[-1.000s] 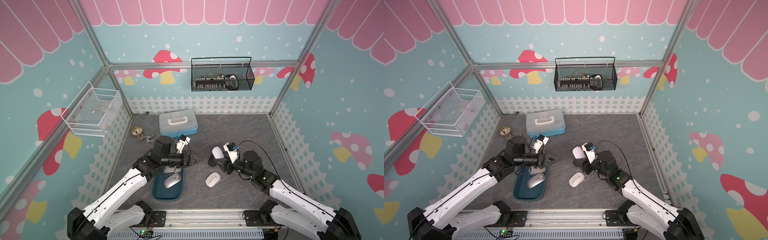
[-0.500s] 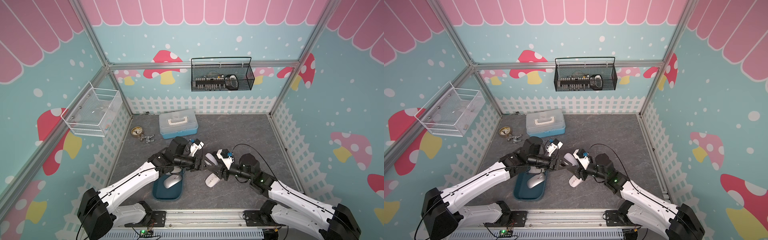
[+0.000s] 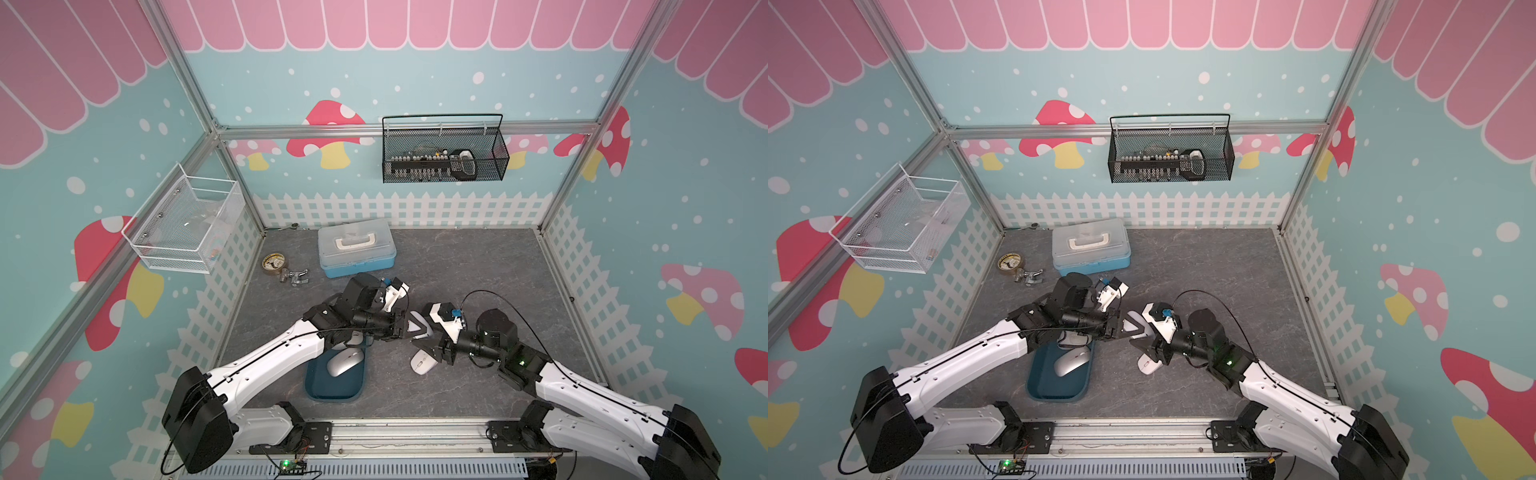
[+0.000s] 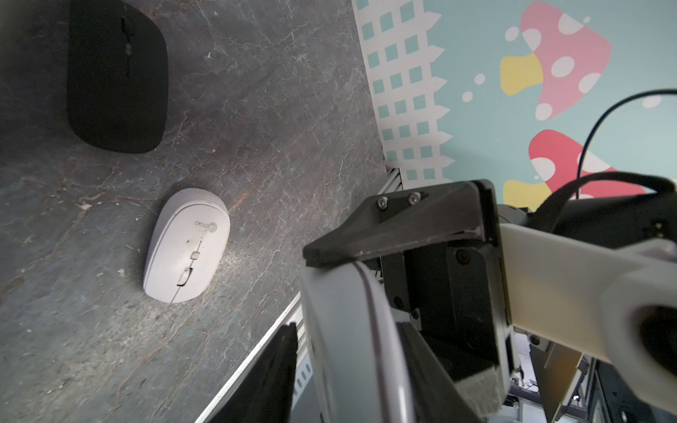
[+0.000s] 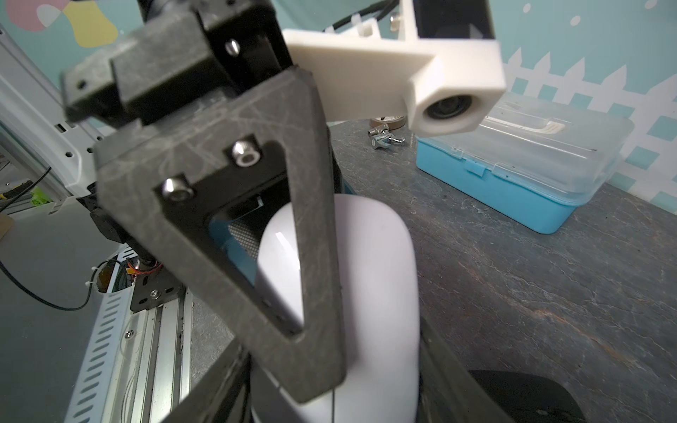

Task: Put the mouse in the storage box
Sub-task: Pick up the mouse from the center of the board, then place the mouse in the storage box.

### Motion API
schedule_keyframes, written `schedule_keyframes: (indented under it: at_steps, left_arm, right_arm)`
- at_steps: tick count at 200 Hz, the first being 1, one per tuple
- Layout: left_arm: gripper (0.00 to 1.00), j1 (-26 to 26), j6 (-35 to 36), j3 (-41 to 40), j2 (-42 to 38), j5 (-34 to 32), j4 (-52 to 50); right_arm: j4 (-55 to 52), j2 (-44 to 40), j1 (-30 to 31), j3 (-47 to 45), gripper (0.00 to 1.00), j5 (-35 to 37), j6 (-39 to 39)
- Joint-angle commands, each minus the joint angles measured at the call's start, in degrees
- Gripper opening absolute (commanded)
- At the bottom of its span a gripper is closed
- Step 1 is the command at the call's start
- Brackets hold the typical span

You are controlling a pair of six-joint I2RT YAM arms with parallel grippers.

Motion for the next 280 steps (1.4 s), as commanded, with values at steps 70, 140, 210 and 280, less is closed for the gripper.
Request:
schedule_keyframes:
  at_steps: [70,140,210,280]
  left_arm:
    - [0.09,1.8,-1.7,-3.9,-5.1,-5.2,0.8]
    - [0.10,19.0,-3.2,-19.6,-26.6,-9.9,-13.6]
    - [0.10,19.3,-5.0,-20.1,-33.1,-19.7,-25.9]
    - [0.11,19.2,-7.1,-26.0,-36.6,-18.7,-27.8]
  right_arm:
    - [2.9,-0.1,1.5,-1.7,0.99,3.0,0.7]
    - [5.1,-0.1,1.5,-3.7,0.99,6.4,1.9]
    - [5.1,2.6,1.5,-2.8,0.99,5.2,2.5]
    - [5.0,2.2,1.5,-3.3,0.99,6.5,3.0]
